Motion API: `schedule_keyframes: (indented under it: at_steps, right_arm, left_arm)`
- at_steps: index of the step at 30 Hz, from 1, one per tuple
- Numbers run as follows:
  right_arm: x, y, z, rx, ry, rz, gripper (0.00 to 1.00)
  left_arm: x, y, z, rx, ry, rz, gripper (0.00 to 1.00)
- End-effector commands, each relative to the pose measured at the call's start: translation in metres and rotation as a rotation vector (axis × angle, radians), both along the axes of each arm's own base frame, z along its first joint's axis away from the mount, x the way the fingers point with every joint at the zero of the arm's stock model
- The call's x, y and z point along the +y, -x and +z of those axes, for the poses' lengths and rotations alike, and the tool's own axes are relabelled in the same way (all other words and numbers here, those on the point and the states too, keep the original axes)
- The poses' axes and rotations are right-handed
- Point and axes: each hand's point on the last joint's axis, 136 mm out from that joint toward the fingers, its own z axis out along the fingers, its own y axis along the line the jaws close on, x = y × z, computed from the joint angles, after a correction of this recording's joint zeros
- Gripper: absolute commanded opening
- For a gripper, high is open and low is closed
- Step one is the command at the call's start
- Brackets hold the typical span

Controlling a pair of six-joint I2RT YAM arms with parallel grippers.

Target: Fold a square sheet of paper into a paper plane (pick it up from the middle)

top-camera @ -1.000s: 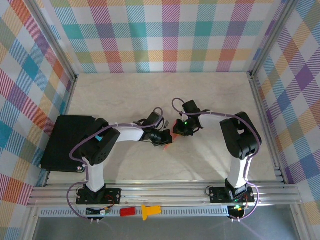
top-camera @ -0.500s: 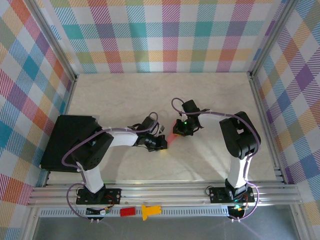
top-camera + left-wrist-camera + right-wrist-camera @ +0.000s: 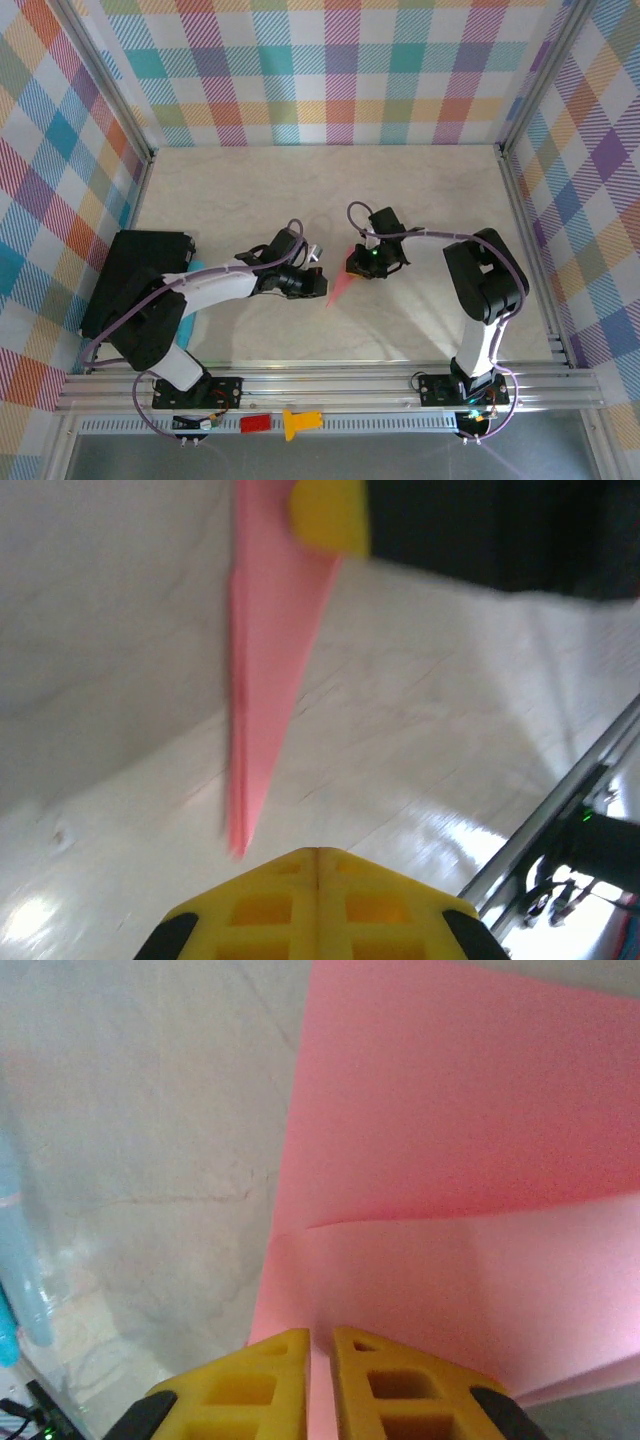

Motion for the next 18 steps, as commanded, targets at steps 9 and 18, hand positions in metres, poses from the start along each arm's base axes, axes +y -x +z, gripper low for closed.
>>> schedule_keyframes:
  at_steps: [9, 18]
  right_arm:
    - [0.008, 0.003, 0.015, -0.006, -0.064, 0.004, 0.15]
    - [0.0, -0.016, 0.03, -0.091, -0.013, -0.016, 0.14]
  left_arm:
    - [-0.032, -0.038, -0.036, 0.093, 0.018, 0.085, 0.0]
    - [-0.013, -0.018, -0.076, 0.206, -0.096, 0.096, 0.0]
